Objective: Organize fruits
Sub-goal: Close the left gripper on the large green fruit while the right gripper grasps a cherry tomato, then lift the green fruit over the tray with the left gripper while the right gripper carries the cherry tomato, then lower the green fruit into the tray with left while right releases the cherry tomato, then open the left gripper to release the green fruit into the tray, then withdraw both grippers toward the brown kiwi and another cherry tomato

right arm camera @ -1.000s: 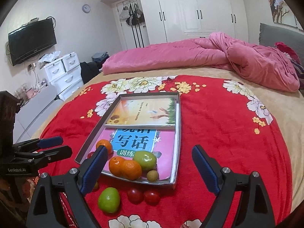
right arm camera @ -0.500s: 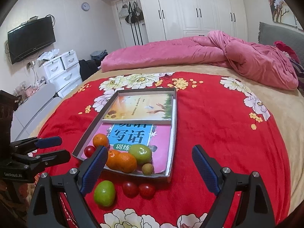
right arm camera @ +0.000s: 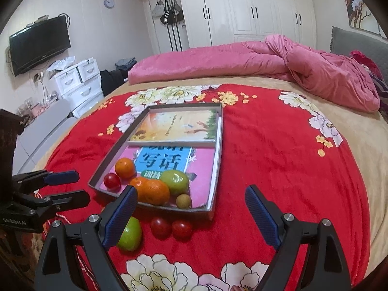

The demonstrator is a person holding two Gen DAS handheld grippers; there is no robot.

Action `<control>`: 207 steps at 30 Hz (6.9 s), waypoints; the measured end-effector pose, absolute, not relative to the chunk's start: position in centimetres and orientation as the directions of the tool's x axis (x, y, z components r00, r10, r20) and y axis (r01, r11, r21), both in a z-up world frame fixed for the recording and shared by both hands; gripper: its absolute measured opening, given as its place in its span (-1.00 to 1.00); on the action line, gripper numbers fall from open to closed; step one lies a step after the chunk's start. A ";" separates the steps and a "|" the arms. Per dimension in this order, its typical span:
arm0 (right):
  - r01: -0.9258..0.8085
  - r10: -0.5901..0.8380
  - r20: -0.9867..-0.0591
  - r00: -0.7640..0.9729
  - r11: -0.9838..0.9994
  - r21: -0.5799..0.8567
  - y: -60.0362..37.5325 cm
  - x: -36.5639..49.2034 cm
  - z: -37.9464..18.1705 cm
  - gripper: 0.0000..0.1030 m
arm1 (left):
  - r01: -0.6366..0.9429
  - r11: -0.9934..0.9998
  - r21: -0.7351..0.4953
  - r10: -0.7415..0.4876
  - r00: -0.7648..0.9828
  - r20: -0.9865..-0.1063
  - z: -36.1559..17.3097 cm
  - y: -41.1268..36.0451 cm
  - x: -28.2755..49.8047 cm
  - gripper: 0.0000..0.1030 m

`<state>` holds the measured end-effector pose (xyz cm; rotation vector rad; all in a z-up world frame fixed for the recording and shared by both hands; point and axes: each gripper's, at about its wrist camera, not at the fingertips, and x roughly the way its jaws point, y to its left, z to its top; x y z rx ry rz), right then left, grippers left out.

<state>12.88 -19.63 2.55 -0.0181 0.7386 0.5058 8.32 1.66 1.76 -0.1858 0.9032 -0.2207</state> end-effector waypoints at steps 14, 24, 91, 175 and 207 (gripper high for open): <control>-0.476 0.392 -0.737 0.551 0.873 0.108 -19.3 12.4 -1.7 0.75 | 0.165 0.954 -0.249 -0.298 0.494 -0.817 -1.7 -0.9 8.7 0.54; -0.504 0.388 -0.769 0.508 0.858 0.101 -18.5 13.2 -4.0 0.41 | 0.179 0.952 -0.249 -0.304 0.459 -0.834 -3.1 -1.9 9.0 0.54; -0.528 0.520 -0.634 0.572 0.825 0.201 -18.2 15.0 1.1 -0.43 | 0.047 0.979 -0.197 -0.180 0.642 -0.746 -0.2 3.6 12.2 -0.04; -0.471 0.416 -0.707 0.573 0.872 0.131 -17.8 16.1 -0.2 -0.06 | 0.084 0.988 -0.131 -0.155 0.610 -0.777 -1.5 2.5 13.8 0.15; -0.470 0.442 -0.641 0.627 0.871 0.141 -18.4 14.1 2.6 0.42 | 0.018 0.982 -0.187 -0.150 0.677 -0.721 2.1 4.9 11.2 0.54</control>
